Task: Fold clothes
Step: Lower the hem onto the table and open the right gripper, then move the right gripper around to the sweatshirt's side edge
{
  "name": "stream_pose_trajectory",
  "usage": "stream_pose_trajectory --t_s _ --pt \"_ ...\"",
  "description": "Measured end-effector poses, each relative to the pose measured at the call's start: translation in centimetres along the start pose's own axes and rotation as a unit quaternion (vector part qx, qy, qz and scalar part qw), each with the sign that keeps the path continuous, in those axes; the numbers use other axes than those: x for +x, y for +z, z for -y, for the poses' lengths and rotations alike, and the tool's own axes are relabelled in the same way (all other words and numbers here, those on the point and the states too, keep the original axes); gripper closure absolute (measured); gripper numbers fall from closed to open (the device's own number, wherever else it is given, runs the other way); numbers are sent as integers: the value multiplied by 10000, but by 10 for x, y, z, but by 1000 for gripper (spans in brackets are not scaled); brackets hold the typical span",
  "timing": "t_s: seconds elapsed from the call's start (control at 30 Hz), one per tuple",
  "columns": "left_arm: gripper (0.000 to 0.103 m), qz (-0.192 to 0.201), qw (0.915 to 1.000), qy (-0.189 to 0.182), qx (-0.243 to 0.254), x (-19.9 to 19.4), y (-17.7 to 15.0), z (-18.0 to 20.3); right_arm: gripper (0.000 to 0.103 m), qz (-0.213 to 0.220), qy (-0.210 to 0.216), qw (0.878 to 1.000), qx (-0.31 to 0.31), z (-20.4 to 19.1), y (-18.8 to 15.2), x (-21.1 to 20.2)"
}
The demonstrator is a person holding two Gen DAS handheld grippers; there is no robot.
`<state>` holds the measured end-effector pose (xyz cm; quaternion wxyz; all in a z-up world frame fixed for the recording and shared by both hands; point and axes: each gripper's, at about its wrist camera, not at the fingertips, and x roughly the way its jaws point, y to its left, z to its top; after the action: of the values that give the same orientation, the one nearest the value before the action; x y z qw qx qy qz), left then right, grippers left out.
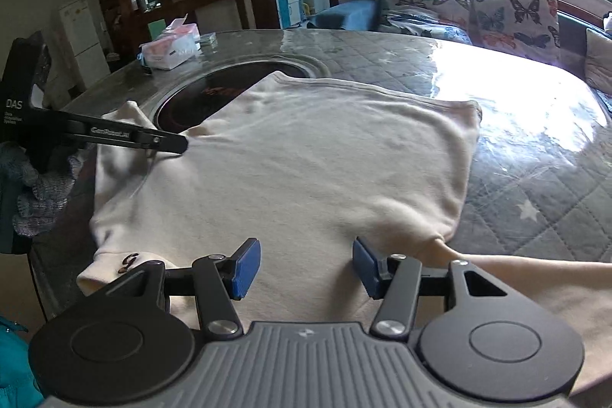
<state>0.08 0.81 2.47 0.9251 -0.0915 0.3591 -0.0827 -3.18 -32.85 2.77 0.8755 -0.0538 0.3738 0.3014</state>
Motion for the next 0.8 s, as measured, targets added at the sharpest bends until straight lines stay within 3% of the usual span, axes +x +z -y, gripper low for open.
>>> stream_pose_trajectory --t_s 0.17,0.33,0.6,0.8 --pt "93 89 9999 -56 32 9 14 10 48 25 -14 10000 19 2 0 1" --pt "93 -86 9996 249 -31 32 20 0 48 24 -63 10000 53 4 0 0" --pt "93 -69 9995 294 -11 36 28 1 48 65 -82 9999 115 9 0 -5" --pt "88 -13 9993 24 385 16 19 22 48 126 -75 9999 -20 1 -3 -18"
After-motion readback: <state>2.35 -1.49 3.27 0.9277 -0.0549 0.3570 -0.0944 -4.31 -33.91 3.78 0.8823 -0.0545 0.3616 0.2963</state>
